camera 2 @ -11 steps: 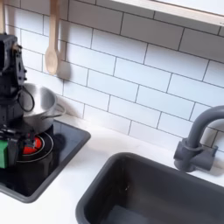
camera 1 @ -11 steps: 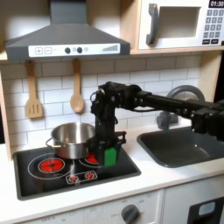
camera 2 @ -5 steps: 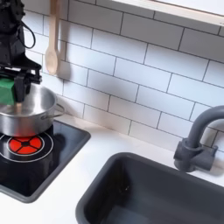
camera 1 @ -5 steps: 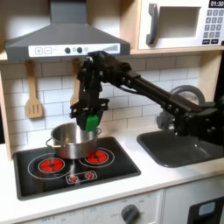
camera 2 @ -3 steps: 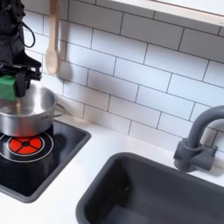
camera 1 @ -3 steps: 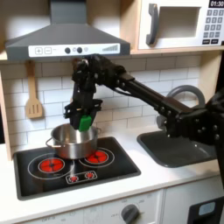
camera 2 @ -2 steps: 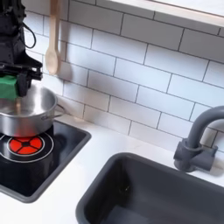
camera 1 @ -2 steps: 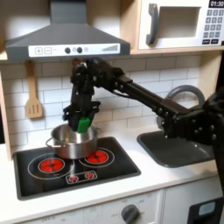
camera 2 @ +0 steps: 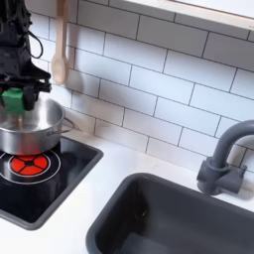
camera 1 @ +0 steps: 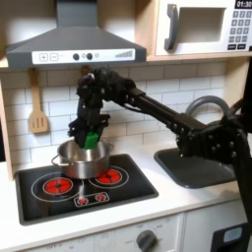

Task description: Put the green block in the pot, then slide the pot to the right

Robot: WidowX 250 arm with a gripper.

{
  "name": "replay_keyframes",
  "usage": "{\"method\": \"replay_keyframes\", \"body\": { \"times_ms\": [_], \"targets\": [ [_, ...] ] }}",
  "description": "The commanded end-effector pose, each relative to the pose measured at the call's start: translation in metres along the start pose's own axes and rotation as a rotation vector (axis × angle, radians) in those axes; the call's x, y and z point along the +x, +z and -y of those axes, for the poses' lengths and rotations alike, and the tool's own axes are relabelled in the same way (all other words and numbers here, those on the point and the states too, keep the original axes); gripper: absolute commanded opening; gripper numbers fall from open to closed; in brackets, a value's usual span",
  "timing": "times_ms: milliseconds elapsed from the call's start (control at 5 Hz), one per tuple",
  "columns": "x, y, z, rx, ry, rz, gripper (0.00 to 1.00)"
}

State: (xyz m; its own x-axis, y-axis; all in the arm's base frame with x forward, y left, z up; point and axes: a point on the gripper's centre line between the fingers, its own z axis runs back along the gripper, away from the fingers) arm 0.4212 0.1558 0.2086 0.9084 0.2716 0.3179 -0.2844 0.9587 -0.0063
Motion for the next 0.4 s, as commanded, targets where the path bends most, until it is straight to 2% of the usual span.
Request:
{"method": "replay_keyframes", "body": {
  "times_ms": [0,200],
  "targets": [
    [0.0048,-0.0135,0.002,0.007,-0.007,-0.028,0.0],
    [0.0051,-0.0152,0.0033,-0.005,-0.005,-0.032,1.0]
  ]
}}
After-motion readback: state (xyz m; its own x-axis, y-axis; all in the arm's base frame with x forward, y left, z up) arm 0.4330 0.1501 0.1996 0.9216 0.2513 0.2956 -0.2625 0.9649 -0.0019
